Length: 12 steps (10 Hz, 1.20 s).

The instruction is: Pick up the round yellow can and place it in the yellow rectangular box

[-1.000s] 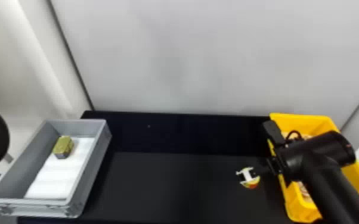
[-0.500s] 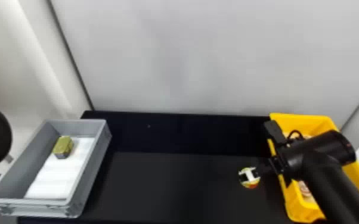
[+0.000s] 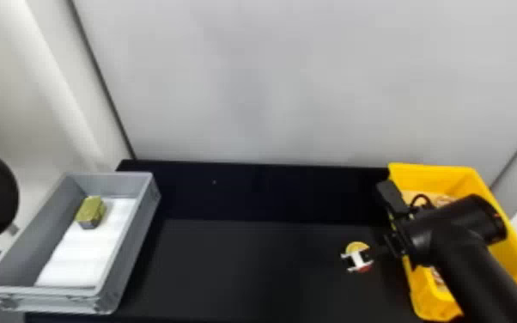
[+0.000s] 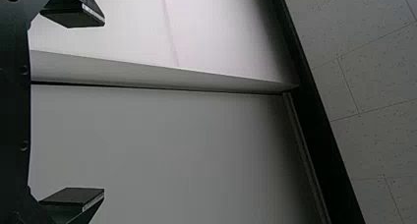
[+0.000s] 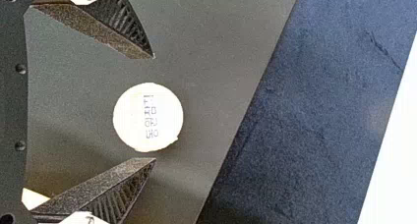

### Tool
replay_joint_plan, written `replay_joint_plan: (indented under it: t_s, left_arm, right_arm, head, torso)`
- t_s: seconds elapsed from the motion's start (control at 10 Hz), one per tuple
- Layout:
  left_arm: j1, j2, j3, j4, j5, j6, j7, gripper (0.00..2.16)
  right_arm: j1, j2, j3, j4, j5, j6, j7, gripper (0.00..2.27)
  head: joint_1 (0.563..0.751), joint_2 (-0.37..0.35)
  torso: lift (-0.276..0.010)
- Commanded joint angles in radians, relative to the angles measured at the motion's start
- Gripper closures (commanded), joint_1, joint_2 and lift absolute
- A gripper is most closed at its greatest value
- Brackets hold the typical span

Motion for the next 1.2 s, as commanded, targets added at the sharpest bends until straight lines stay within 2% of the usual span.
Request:
replay_joint_plan:
  t_s: [0.0, 1.1]
  left_arm:
    - [0.000, 0.001, 0.002, 0.000, 0.001, -0.001, 0.000, 0.07]
    - [0.002, 0.002, -0.005, -0.001, 0.001, -0.005, -0.009, 0.07]
  right_arm:
    - [-0.011, 0.004, 0.002, 0.043, 0.000, -0.031, -0.002, 0.00]
    - [-0.042, -0.002, -0.007, 0.127, 0.003, -0.108, -0.039, 0.00]
  head:
    - [0.694, 0.054]
    - [0.694, 0.054]
  torso:
    - [-0.003]
    - [-0.003]
